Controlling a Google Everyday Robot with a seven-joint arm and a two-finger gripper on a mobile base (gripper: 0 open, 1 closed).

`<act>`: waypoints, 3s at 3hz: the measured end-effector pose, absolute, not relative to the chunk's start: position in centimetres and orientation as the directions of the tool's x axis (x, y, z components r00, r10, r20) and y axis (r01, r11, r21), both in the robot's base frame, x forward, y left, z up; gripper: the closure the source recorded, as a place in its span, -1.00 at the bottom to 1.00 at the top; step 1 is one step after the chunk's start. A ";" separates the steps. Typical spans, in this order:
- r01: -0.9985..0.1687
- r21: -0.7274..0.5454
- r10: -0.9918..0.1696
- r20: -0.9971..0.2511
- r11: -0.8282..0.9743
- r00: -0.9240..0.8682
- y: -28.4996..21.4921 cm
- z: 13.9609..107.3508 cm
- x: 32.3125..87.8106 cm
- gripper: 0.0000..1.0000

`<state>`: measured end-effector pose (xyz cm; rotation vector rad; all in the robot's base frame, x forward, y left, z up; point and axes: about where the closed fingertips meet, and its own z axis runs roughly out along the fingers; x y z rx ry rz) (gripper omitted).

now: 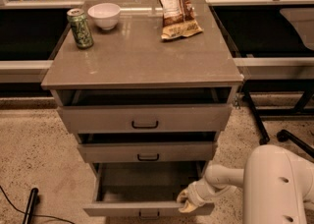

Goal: Open bottom drawer

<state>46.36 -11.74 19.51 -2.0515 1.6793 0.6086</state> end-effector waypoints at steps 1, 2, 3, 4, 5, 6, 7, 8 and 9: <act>-0.975 -0.068 -0.786 -0.581 -0.210 0.210 -11.3 19.9 45.8 -1.00; -0.972 -0.074 -0.787 -0.574 -0.224 0.225 -10.8 20.1 45.6 -1.00; -0.960 -0.112 -0.780 -0.562 -0.257 0.274 -9.9 21.8 45.2 -1.00; -0.956 -0.138 -0.789 -0.541 -0.260 0.293 -9.2 24.7 45.2 -1.00; -0.957 -0.156 -0.807 -0.514 -0.244 0.289 -8.9 26.7 46.8 -0.57; -0.967 -0.176 -0.827 -0.505 -0.184 0.249 -10.7 26.0 48.7 -0.08; -0.975 -0.187 -0.816 -0.542 -0.120 0.204 -12.7 24.5 49.8 0.39; -0.986 -0.151 -0.804 -0.577 -0.068 0.144 -13.9 21.4 51.0 0.98; -0.992 -0.116 -0.799 -0.592 -0.049 0.108 -14.0 19.4 51.3 1.00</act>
Offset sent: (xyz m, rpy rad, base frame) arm -0.0045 0.0033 0.0030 0.0101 -0.0169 0.0213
